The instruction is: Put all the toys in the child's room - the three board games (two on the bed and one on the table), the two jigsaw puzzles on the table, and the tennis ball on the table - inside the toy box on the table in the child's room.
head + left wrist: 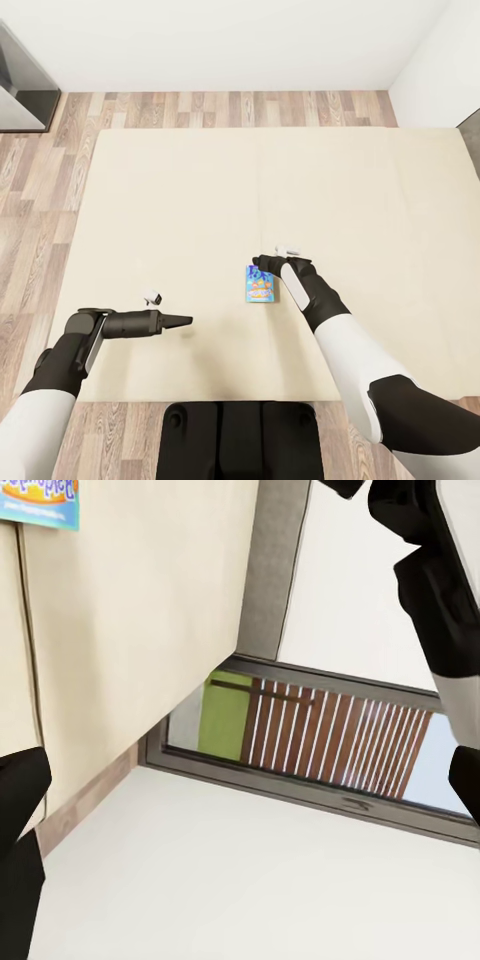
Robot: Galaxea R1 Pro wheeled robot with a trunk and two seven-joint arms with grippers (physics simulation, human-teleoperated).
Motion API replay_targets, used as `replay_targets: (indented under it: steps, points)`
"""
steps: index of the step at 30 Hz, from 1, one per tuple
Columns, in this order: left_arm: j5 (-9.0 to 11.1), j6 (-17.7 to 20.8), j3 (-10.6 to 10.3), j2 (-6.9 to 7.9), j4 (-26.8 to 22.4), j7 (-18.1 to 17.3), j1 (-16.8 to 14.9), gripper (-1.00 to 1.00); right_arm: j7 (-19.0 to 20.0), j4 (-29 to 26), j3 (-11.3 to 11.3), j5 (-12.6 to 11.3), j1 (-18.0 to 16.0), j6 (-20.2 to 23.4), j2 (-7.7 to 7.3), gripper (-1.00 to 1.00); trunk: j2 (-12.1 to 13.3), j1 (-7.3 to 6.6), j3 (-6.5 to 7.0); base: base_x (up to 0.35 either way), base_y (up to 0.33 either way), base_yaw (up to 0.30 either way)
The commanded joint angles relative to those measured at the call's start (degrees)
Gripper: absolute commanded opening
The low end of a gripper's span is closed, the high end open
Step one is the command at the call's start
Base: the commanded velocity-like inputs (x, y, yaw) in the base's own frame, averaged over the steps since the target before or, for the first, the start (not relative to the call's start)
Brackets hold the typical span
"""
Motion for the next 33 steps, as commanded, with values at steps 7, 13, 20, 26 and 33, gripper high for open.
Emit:
replay_targets:
  steps: [7, 13, 20, 26, 33]
  points:
    - [-0.24, 0.67, -0.29, -0.01, -1.01, -0.32, 0.0, 1.0, -0.56, -0.08, 0.09, -0.61, -0.6, 0.23, 0.05, 1.0, -0.09, 0.03, -0.39, 0.0, 0.0, 0.0]
    - [-0.25, 0.68, -0.36, -0.01, -1.19, -0.32, 0.0, 1.0, -0.62, -0.08, 0.07, -0.68, -1.26, 0.24, 0.16, 1.0, -0.09, 0.03, -0.89, 0.0, 0.0, 0.0]
    - [-0.25, 0.67, -0.37, -0.01, -1.21, -0.32, 0.0, 1.0, -0.66, -0.08, 0.06, -0.69, -1.38, 0.25, 0.1, 1.0, -0.09, 0.03, -1.53, 0.0, 0.0, 0.0]
    - [-0.25, 0.66, -0.37, -0.01, -1.21, -0.32, 0.0, 1.0, -0.7, -0.08, 0.06, -0.69, -1.39, 0.25, 0.06, 1.0, -0.09, 0.03, -2.09, 0.0, 0.0, 0.0]
    - [-0.25, 0.66, -0.37, -0.01, -1.21, -0.32, 0.0, 1.0, -0.72, -0.07, 0.12, -0.75, -1.4, 0.25, -0.12, 1.0, -0.09, 0.03, -2.75, 0.0, 0.0, 0.0]
